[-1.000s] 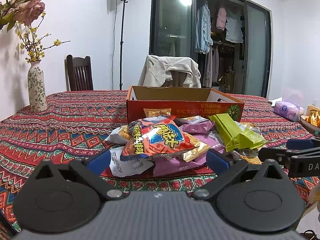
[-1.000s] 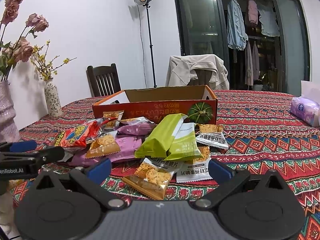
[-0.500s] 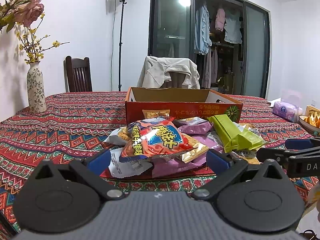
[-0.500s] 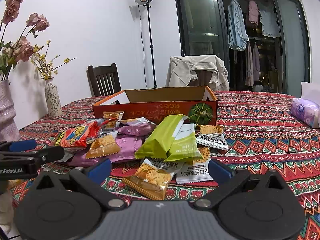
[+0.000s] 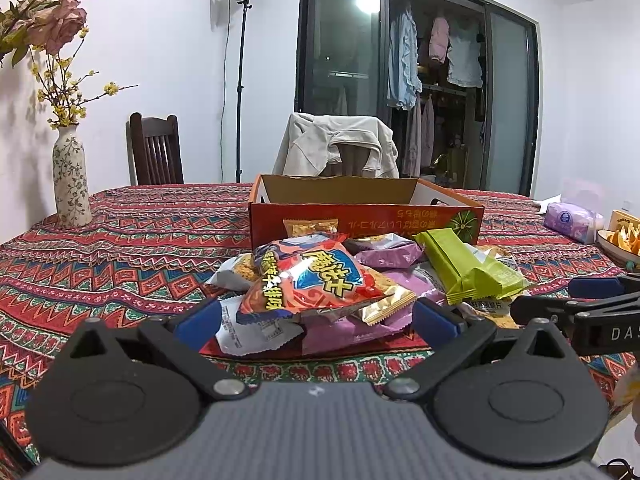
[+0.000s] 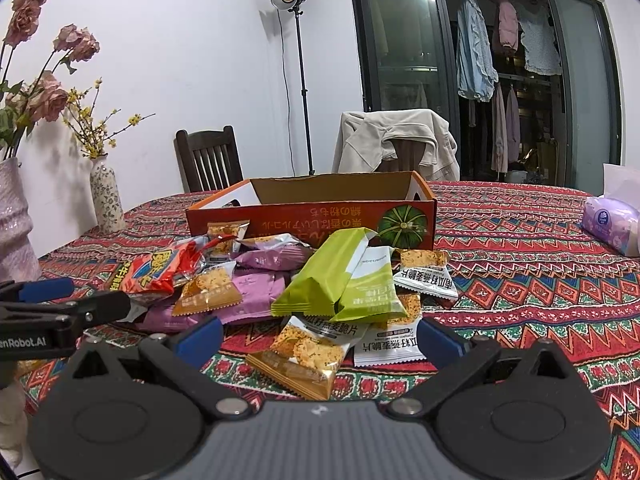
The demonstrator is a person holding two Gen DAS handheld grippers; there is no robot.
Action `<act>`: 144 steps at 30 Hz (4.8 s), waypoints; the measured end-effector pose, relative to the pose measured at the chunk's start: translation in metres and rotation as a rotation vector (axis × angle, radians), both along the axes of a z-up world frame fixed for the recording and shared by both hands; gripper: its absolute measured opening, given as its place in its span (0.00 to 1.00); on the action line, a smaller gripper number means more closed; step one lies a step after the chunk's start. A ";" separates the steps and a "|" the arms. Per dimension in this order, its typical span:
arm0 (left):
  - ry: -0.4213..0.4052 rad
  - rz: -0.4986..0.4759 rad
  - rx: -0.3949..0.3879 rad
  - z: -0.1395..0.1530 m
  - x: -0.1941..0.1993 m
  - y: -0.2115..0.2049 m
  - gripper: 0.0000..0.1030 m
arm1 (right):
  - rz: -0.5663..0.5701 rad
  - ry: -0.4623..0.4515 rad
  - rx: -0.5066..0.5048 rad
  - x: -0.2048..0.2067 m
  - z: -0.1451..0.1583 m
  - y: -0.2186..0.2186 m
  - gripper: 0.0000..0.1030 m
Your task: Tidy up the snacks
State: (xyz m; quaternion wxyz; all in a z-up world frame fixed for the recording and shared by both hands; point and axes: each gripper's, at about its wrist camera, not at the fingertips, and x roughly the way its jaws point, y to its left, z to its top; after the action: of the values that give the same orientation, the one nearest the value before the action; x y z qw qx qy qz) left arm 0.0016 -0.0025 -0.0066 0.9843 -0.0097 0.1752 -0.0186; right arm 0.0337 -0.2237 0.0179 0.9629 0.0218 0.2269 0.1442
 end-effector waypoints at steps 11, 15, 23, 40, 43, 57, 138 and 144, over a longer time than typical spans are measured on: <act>-0.001 -0.001 0.001 -0.001 -0.001 -0.002 1.00 | 0.001 0.001 -0.001 0.001 0.000 0.000 1.00; -0.001 0.000 0.001 -0.001 -0.001 -0.002 1.00 | 0.001 0.001 -0.001 0.000 0.000 0.000 1.00; 0.001 0.003 -0.003 -0.002 -0.001 -0.001 1.00 | 0.007 0.005 -0.020 0.000 -0.003 0.004 0.99; 0.009 0.017 -0.025 -0.006 -0.003 0.011 1.00 | -0.045 0.119 -0.054 0.038 -0.018 0.031 0.60; 0.009 0.020 -0.028 -0.006 -0.004 0.013 1.00 | -0.062 0.128 -0.080 0.044 -0.022 0.035 0.60; 0.025 0.019 -0.050 -0.007 -0.002 0.018 1.00 | -0.049 0.080 -0.132 0.025 -0.028 0.035 0.40; 0.008 0.120 -0.081 0.095 0.244 -0.025 0.58 | -0.095 -0.080 0.036 0.250 0.076 0.022 0.39; 0.028 0.143 -0.074 0.070 0.270 -0.008 0.57 | -0.100 -0.043 0.038 0.275 0.054 0.009 0.39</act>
State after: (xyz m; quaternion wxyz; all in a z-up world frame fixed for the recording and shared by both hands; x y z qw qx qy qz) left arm 0.2719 -0.0110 0.0636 0.9795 -0.0590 0.1871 0.0455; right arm 0.3091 -0.2151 0.0716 0.9731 0.0480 0.2018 0.1005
